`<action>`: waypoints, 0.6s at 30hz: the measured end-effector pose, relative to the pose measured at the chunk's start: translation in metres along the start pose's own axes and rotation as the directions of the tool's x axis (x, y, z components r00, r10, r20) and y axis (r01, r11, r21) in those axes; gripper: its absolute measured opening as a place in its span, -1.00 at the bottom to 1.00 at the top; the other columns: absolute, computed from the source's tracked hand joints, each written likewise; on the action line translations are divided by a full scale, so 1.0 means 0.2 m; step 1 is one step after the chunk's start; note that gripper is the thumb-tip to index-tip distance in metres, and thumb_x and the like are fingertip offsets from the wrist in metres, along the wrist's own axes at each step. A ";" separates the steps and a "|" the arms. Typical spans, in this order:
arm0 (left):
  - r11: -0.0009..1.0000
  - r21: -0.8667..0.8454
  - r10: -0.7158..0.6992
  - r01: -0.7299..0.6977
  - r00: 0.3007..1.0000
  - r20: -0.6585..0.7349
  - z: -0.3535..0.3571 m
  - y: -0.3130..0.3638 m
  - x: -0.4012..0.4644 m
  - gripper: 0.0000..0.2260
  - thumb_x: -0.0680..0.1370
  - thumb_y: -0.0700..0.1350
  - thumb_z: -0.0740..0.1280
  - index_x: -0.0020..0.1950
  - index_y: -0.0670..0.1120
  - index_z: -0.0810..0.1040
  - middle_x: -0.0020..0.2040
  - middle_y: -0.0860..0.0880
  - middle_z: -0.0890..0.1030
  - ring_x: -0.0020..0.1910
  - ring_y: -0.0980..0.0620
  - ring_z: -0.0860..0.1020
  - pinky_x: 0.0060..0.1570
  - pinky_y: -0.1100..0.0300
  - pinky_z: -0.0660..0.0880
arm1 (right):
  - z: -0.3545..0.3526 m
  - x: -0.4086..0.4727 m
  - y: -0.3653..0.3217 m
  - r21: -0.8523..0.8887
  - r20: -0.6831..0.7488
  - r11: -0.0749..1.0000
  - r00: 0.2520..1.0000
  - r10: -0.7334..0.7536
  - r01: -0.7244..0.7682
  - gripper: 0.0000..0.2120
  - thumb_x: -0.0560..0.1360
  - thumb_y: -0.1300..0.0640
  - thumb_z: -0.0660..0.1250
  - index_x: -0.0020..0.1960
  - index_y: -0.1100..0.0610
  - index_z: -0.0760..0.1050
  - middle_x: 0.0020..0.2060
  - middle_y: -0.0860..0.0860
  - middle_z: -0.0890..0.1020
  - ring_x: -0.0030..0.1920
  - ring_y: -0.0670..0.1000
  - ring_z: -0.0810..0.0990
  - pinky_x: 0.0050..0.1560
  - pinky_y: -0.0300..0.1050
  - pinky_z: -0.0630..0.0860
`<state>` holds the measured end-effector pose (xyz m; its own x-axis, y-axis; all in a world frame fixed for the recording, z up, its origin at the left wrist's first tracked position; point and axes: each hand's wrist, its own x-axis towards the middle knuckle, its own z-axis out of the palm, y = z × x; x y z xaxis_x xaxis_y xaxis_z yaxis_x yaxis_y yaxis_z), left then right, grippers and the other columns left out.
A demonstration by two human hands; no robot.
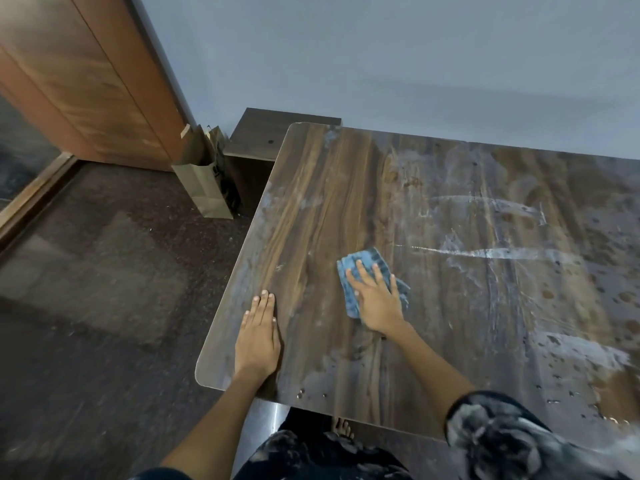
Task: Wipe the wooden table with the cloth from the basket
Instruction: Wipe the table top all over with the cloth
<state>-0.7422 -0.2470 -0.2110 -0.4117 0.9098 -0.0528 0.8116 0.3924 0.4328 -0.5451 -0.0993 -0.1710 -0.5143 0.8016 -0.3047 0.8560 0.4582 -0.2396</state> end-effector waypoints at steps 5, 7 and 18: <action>0.999 0.041 -0.002 0.002 1.000 0.003 0.00 0.02 0.01 -0.40 0.50 0.01 -0.24 0.48 -0.17 0.17 0.50 -0.05 0.16 0.49 -0.02 0.09 0.43 0.09 0.04 | 0.10 0.02 -0.37 0.047 0.014 0.985 0.985 -0.169 0.169 -0.53 0.64 0.14 -0.05 0.51 -0.11 -0.02 0.52 -0.09 -0.14 0.50 0.06 -0.25 0.40 0.16 -0.37; 0.999 0.039 0.000 0.000 1.000 0.015 0.00 0.02 0.01 -0.38 0.49 0.02 -0.25 0.48 -0.18 0.14 0.50 -0.05 0.13 0.49 -0.02 0.07 0.44 0.09 0.02 | 0.14 -0.08 -0.44 0.052 0.023 0.962 0.963 -0.268 0.266 -0.55 0.64 0.12 -0.04 0.51 -0.10 0.02 0.52 -0.13 -0.11 0.51 0.01 -0.24 0.40 0.10 -0.38; 0.998 0.002 0.054 -0.055 0.991 0.126 -0.08 -0.01 -0.02 -0.56 0.64 -0.12 -0.05 0.51 -0.15 -0.01 0.53 -0.02 -0.02 0.51 0.02 -0.08 0.44 0.16 -0.12 | 0.04 -0.12 -0.11 0.086 -0.033 0.988 0.990 0.135 -0.132 -0.55 0.65 0.04 -0.07 0.52 -0.10 -0.04 0.52 -0.11 -0.11 0.52 0.03 -0.17 0.43 0.18 -0.30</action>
<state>-0.7494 -0.2533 -0.1973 -0.3113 0.9396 -0.1424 0.8338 0.3420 0.4333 -0.5523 -0.1324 -0.1659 -0.3922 0.8682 -0.3040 0.9085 0.3138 -0.2759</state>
